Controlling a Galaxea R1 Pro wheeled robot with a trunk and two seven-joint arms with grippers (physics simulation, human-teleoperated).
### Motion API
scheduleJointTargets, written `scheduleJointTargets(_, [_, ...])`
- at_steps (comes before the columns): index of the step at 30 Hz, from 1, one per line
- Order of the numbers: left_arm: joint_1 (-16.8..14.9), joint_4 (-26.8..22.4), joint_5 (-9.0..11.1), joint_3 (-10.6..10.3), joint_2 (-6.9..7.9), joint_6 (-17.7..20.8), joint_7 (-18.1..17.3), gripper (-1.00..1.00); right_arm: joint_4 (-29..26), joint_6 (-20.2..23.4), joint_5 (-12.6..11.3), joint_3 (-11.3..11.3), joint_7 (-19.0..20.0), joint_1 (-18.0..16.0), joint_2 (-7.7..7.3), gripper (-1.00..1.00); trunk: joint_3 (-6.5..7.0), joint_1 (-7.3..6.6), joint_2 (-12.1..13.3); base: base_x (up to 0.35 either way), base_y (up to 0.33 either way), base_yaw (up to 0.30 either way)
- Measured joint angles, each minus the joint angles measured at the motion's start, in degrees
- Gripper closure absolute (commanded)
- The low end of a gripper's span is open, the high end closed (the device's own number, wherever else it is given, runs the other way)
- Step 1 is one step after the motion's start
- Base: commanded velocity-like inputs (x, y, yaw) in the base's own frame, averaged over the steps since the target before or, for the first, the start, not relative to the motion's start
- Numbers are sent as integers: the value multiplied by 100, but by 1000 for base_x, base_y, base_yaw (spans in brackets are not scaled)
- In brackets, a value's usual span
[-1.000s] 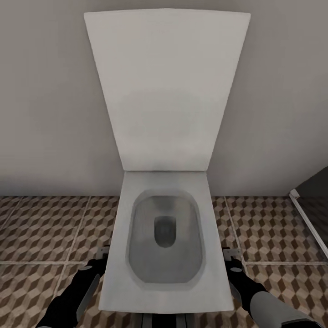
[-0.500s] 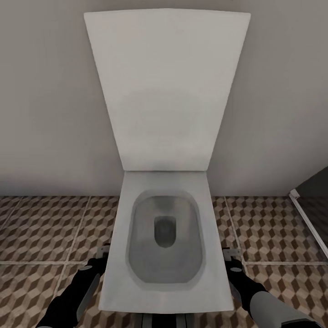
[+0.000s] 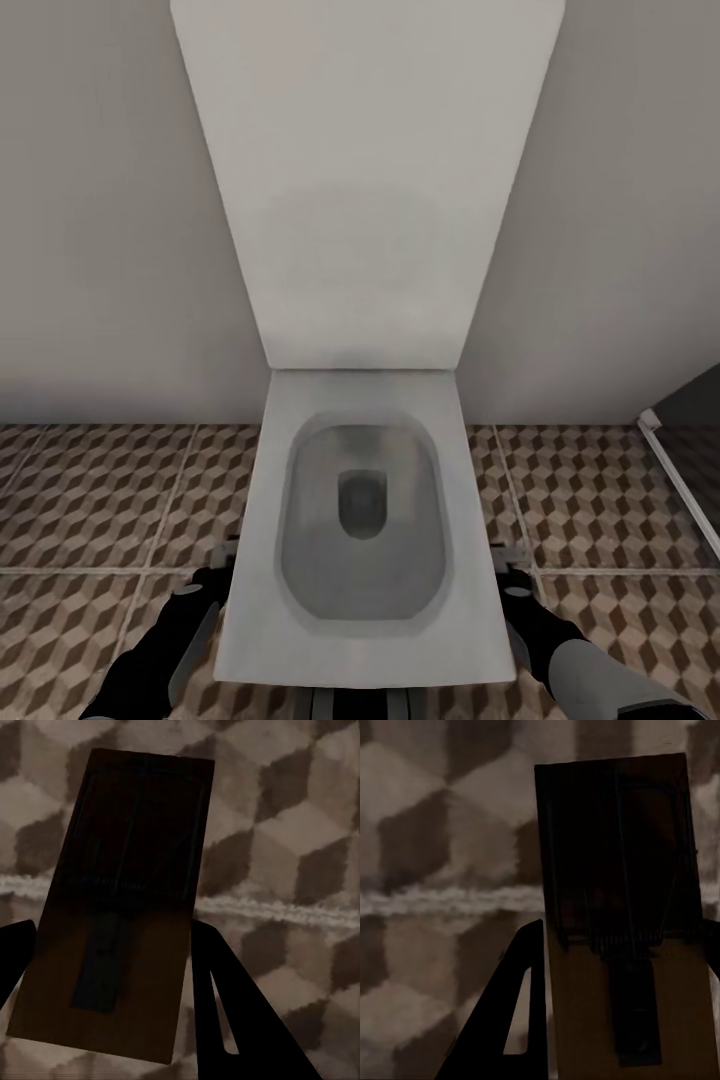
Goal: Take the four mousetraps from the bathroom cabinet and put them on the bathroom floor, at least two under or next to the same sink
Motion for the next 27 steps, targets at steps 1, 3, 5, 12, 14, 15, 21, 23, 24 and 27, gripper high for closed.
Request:
scheduleJointTargets(1, [0, 3, 0, 0, -1, 0, 0, 100, -1, 3, 0, 0, 0, 0, 1, 100, -22, 3, -1, 0, 0, 0])
scheduleJointTargets(3, [0, 6, 0, 0, -1, 0, 0, 100, 0, 3, 0, 1, 0, 0, -1, 100, -66, 8, -4, 0, 0, 0])
scheduleJointTargets(5, [0, 4, 0, 0, 4, 0, 0, 100, -1, 1, 0, 1, 0, 0, -2, 100, -111, 13, -7, 0, 0, 0])
scheduleJointTargets(12, [0, 1, 1, 7, 29, -6, 0, 100, -3, -16, -6, 1, -3, 0, -11, 100, -134, 15, -8, 0, 0, 0])
scheduleJointTargets(14, [0, 0, 3, 8, 31, -6, 0, 100, -2, -24, -6, 1, -2, 0, -11, 100, -134, 15, -8, 0, 0, 0])
scheduleJointTargets(15, [0, 0, 5, 8, 31, -7, 0, 100, -1, -27, -9, 0, -1, 0, -14, 100, -134, 15, -8, 0, 0, 0])
scheduleJointTargets(21, [0, -7, 8, 9, 48, -7, 0, 100, 2, -36, -17, 0, -5, 0, -44, 100, -134, 15, -8, 0, 0, 0])
scheduleJointTargets(23, [0, -8, 7, 9, 64, -8, 0, 100, 4, -38, -22, 0, -7, 0, -72, 100, -134, 15, -8, 0, 0, 0])
scheduleJointTargets(24, [0, -9, 7, 9, 80, -8, 0, 100, 4, -41, -26, -4, -8, 0, -99, 100, -134, 15, -8, 0, 0, 0])
scheduleJointTargets(27, [0, -9, 12, 9, 138, -8, 0, 100, 5, -50, -37, -14, -8, 0, -202, 100, -134, 15, -8, 0, 0, 0])
